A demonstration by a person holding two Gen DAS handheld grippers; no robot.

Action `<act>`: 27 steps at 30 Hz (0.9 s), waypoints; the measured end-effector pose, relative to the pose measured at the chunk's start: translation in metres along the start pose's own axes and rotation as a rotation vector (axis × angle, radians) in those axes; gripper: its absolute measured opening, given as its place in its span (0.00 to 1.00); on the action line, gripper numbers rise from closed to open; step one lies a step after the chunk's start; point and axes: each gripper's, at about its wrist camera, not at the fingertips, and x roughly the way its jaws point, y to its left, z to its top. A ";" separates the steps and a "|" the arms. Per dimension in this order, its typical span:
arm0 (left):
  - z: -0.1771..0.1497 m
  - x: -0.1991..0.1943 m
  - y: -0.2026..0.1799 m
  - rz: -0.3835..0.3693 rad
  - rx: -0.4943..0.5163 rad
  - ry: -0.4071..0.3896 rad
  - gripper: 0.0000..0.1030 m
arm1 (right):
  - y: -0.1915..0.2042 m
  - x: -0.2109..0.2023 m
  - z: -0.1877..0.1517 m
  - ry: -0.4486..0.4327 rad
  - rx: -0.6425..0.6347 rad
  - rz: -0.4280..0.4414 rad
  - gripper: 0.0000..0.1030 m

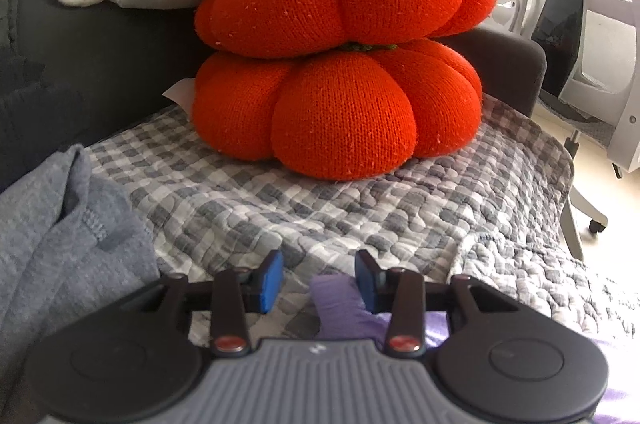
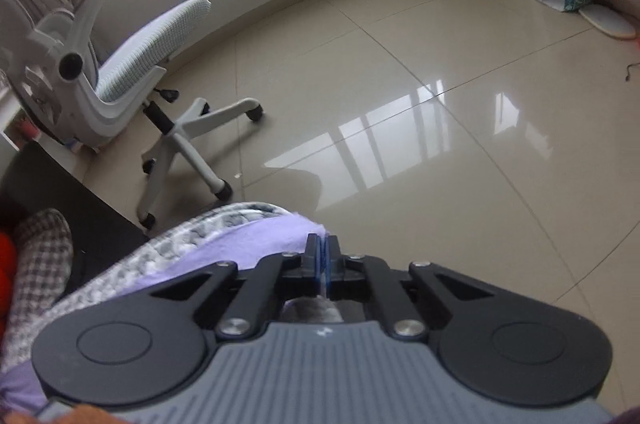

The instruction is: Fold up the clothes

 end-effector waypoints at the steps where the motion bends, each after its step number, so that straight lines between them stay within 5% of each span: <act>1: -0.001 0.000 -0.001 0.000 0.007 0.000 0.40 | -0.001 0.003 -0.002 0.006 -0.005 -0.019 0.02; 5: -0.002 0.000 0.001 -0.005 0.016 0.007 0.43 | -0.011 0.004 -0.010 -0.020 0.010 -0.048 0.02; 10: 0.001 -0.004 0.008 -0.047 -0.021 0.017 0.59 | -0.012 -0.019 -0.004 -0.161 0.019 -0.068 0.00; 15: 0.004 -0.006 0.009 -0.073 -0.026 0.022 0.67 | -0.003 -0.009 -0.013 -0.088 -0.041 -0.022 0.00; 18: 0.007 -0.006 0.015 -0.110 -0.072 0.025 0.75 | 0.012 -0.014 -0.013 -0.079 -0.072 -0.023 0.09; 22: 0.010 -0.015 0.022 -0.172 -0.124 -0.017 0.88 | 0.040 -0.034 -0.015 -0.100 -0.159 0.012 0.10; 27: 0.015 -0.032 0.035 -0.214 -0.173 -0.052 0.91 | 0.089 -0.064 -0.028 -0.126 -0.337 0.013 0.10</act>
